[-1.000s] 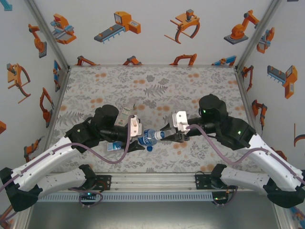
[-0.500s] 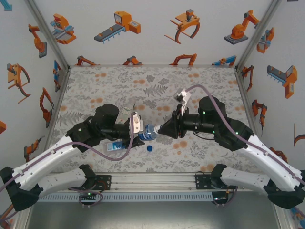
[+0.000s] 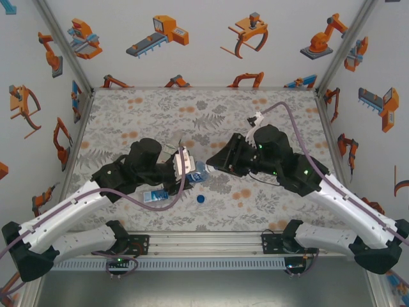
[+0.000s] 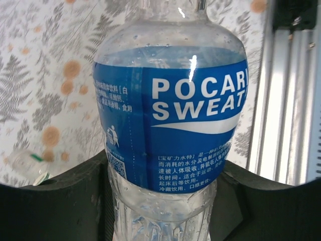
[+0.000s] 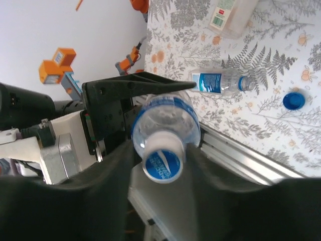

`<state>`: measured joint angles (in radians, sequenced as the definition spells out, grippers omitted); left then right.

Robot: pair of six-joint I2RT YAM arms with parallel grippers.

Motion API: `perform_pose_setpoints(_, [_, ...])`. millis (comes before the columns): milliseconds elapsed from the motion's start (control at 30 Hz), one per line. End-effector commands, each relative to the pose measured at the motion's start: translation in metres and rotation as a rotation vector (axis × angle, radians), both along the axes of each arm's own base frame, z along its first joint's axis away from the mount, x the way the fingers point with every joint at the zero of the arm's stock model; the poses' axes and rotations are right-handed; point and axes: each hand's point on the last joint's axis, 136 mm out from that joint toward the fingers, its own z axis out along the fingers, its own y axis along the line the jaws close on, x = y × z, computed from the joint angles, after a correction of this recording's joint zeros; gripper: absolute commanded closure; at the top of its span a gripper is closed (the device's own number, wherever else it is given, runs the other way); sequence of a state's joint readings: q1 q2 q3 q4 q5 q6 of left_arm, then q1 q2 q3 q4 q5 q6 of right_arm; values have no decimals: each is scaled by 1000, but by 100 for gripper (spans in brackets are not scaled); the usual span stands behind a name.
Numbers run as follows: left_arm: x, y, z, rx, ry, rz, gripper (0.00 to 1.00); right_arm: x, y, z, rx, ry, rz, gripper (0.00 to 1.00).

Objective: Screw on the bottle caps

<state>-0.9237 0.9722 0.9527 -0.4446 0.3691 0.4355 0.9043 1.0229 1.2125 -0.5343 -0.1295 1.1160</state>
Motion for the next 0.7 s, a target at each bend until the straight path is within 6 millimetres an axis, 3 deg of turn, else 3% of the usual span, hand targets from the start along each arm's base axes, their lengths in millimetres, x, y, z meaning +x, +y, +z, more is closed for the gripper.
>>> perform_pose_setpoints(0, [-18, -8, 21, -79, -14, -101, 100, -2, 0, 55, 9, -303, 95, 47])
perform_pose_setpoints(133, [-23, -5, 23, -83, -6, -114, 100, -23, -4, 87, -50, -677, 258, 47])
perform_pose_setpoints(267, [-32, -4, 27, -93, 10, -155, 100, -55, 0, 105, -83, -1016, 472, 43])
perform_pose_setpoints(400, [-40, -3, 30, -96, 32, -193, 100, -95, 7, 96, -77, -1272, 760, 44])
perform_pose_setpoints(500, [-45, -3, 32, -99, 47, -214, 100, -112, 8, 83, -78, -1372, 901, 44])
perform_pose_setpoints(667, [-48, -3, 34, -105, 57, -223, 100, -111, 8, 65, -134, -1433, 948, 50])
